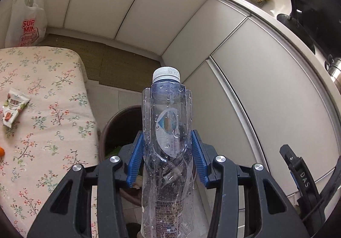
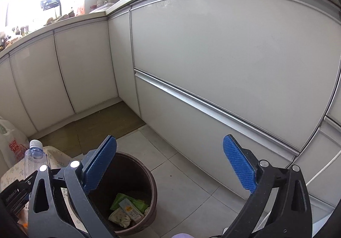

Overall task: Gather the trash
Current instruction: 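Move the plastic bottle over the brown bin and open the left gripper, then reach the left gripper to the white plastic-bag ball and grasp it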

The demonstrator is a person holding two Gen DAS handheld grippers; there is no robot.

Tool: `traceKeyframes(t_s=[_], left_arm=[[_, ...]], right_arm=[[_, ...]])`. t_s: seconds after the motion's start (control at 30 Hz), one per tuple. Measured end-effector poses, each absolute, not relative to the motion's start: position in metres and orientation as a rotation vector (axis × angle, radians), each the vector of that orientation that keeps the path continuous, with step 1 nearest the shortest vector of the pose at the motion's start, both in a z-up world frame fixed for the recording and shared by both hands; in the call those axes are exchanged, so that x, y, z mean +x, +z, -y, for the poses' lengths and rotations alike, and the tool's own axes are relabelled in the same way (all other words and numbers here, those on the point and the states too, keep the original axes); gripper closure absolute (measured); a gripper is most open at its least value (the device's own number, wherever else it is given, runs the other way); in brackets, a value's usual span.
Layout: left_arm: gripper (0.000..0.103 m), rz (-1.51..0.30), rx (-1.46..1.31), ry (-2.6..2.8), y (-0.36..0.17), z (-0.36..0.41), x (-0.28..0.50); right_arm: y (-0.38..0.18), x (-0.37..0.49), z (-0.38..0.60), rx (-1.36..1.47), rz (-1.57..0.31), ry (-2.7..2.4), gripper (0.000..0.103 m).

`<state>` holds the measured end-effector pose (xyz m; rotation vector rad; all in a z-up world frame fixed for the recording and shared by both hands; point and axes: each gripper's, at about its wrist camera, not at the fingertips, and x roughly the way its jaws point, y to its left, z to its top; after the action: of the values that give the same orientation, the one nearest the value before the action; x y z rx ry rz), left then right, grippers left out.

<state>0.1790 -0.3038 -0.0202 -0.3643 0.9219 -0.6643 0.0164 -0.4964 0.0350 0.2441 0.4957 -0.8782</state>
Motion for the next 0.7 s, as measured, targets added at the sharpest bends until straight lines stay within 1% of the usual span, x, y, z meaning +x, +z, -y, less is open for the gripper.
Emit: traceKeyframes(t_s=[0.17, 0.2, 0.23, 0.33, 0.4, 0.53, 0.7], left_arm=[[0.058, -0.946, -0.317, -0.680, -0.022, 0.340, 0.187], [0.052, -0.952, -0.309, -0.678, -0.023, 0.345, 0.188], [0.043, -0.957, -0.302, -0.678, -0.024, 0.348, 0.190], [0.034, -0.965, -0.292, -0.673, -0.025, 0.350, 0.189], [0.030, -0.970, -0.286, -0.662, -0.027, 0.347, 0.186], [0.028, -1.003, -0.251, -0.617, -0.038, 0.338, 0.182], [0.027, -1.073, -0.252, -0.529, -0.063, 0.304, 0.174]], right_arm=[[0.031, 0.005, 0.510, 0.280, -0.508, -0.898, 0.007], [0.030, 0.003, 0.511, 0.284, -0.514, -0.897, 0.007], [0.030, 0.002, 0.512, 0.287, -0.518, -0.897, 0.007], [0.028, 0.000, 0.513, 0.298, -0.529, -0.891, 0.007], [0.029, 0.004, 0.512, 0.298, -0.531, -0.887, 0.007], [0.030, 0.009, 0.507, 0.295, -0.539, -0.865, 0.007], [0.029, 0.015, 0.495, 0.292, -0.569, -0.820, 0.007]])
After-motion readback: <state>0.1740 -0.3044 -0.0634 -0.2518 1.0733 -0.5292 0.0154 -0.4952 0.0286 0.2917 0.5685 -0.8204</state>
